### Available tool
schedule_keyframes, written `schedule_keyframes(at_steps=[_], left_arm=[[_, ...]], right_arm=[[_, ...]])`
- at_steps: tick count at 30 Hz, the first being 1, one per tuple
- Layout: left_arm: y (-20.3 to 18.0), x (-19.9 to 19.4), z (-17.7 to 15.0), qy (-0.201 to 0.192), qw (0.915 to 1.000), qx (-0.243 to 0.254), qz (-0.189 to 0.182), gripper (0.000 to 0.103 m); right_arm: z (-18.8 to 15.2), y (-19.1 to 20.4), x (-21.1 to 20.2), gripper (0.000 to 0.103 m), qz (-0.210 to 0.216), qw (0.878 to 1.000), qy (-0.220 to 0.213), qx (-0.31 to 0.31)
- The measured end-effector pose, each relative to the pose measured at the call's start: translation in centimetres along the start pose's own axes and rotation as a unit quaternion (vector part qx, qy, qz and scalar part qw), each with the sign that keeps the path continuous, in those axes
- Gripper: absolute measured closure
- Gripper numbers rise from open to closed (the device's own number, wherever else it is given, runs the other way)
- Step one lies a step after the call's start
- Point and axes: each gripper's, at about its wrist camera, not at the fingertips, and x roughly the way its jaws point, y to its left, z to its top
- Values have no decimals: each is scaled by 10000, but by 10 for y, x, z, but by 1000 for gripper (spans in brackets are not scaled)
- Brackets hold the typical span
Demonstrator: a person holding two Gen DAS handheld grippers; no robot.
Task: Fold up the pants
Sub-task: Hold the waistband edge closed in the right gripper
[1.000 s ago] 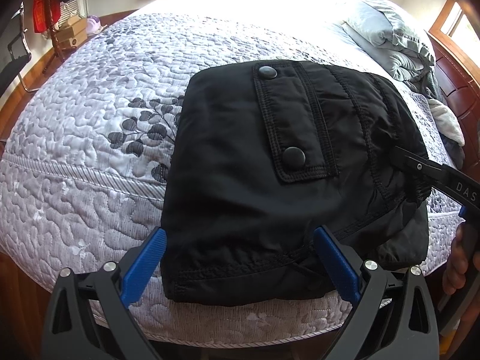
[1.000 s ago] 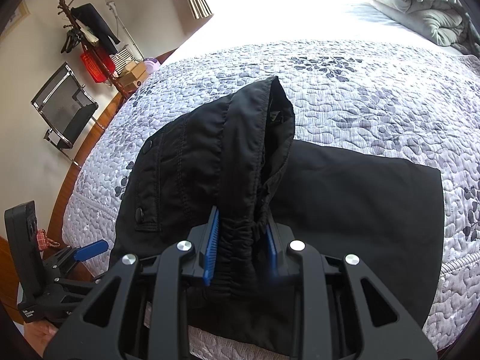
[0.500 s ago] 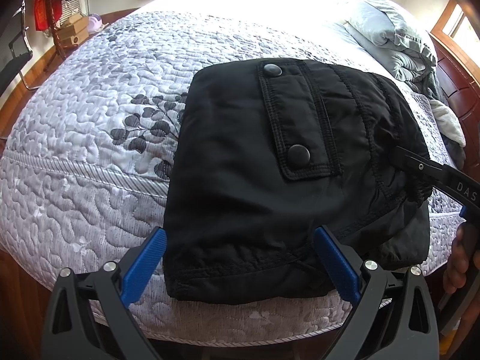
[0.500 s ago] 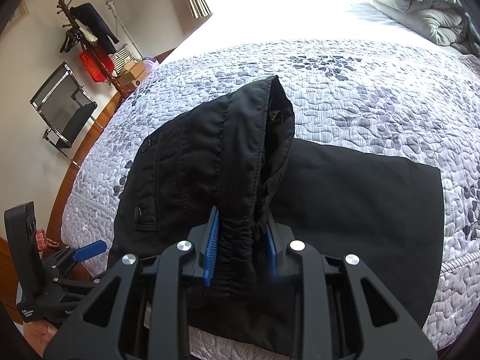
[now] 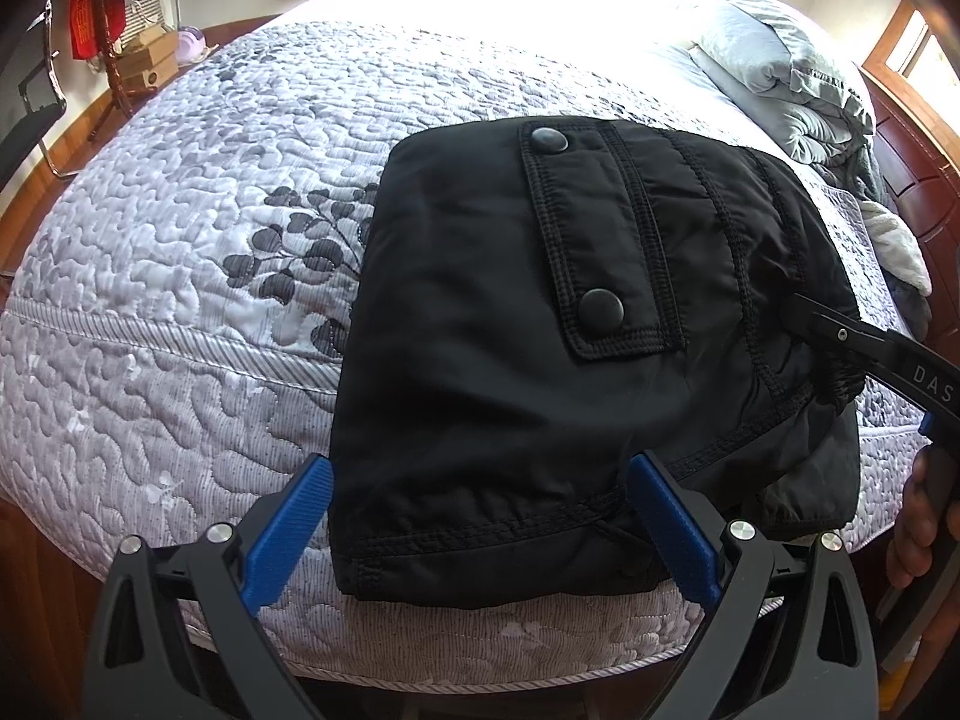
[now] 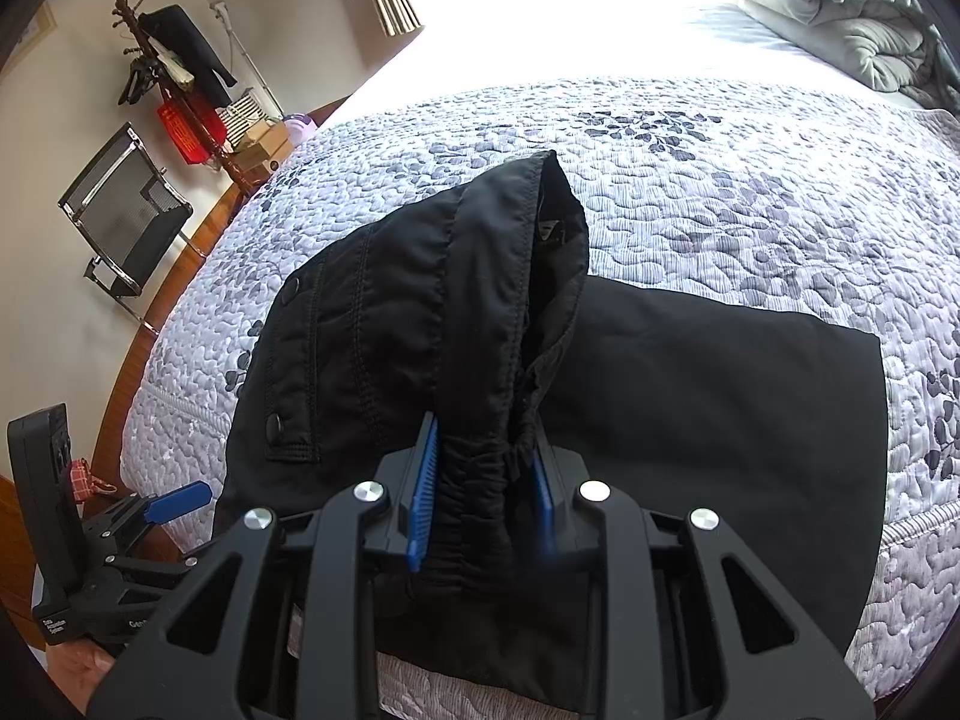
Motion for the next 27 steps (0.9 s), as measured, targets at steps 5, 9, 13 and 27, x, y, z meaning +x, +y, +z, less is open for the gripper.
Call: schedule_keyframes(at_steps=[5, 9, 13, 27], left_arm=[[2, 0, -1, 14, 10000, -6, 5, 4], [2, 0, -1, 13, 10000, -11, 2, 4], [3, 0, -2, 12, 10000, -4, 5, 4], [4, 0, -5, 28, 10000, -23, 14, 4]], right_arm=[[0, 0, 1, 77, -5, 10000, 2, 11], [0, 0, 1, 77, -9, 10000, 2, 15], [0, 0, 1, 77, -10, 10000, 3, 15], [0, 0, 1, 77, -21, 10000, 8, 26]])
